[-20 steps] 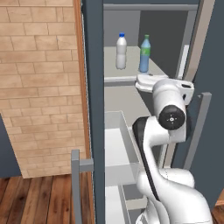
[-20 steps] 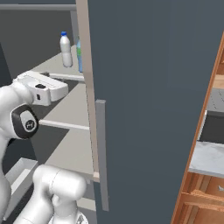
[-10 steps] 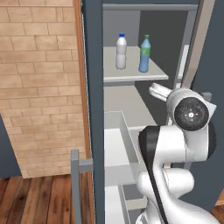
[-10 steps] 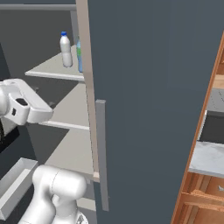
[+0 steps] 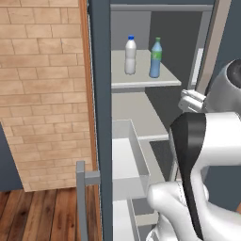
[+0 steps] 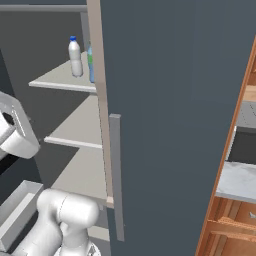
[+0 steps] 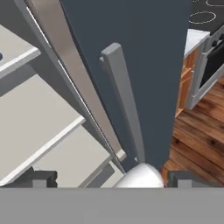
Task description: Take the bottled waters from the counter and place them in the freezer to freeze. Close the freezer door after placing the bottles.
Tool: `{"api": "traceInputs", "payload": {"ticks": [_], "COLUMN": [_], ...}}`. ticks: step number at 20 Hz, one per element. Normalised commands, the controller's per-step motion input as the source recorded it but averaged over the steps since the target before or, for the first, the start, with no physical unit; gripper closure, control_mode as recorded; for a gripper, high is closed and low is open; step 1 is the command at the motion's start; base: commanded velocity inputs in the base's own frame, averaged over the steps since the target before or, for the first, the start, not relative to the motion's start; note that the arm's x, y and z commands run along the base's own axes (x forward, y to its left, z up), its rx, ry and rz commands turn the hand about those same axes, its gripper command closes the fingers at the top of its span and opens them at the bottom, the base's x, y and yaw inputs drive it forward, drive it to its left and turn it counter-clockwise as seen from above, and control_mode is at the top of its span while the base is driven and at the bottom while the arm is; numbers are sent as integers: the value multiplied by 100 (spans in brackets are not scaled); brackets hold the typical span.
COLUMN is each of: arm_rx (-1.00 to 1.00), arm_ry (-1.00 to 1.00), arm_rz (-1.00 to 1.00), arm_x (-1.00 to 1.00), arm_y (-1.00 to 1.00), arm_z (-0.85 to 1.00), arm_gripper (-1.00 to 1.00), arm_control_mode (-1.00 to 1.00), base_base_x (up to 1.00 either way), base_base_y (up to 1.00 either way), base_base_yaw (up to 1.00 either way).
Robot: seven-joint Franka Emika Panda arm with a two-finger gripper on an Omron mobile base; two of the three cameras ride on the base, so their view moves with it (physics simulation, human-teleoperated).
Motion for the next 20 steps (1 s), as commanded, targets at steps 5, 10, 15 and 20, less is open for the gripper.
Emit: {"api": "traceInputs", "payload": {"ticks": [5,10,15,20], "arm_rx": [0,0,0,0], "arm_ry": [1,-2,3,1], "arm_rz": [3,9,1,0], "arm_x": [3,0,-9,-9], "arm_y": [-66,-42,2,3], "arm_z": [-25,-9,-6,-5], "arm_gripper": [-100,-100,-100,-100], "arm_control_mode": [-100,-100,-100,100], "base_base_x": [0,0,0,-53], "base_base_y": [0,0,0,13], "base_base_yaw": [0,0,0,1]}}
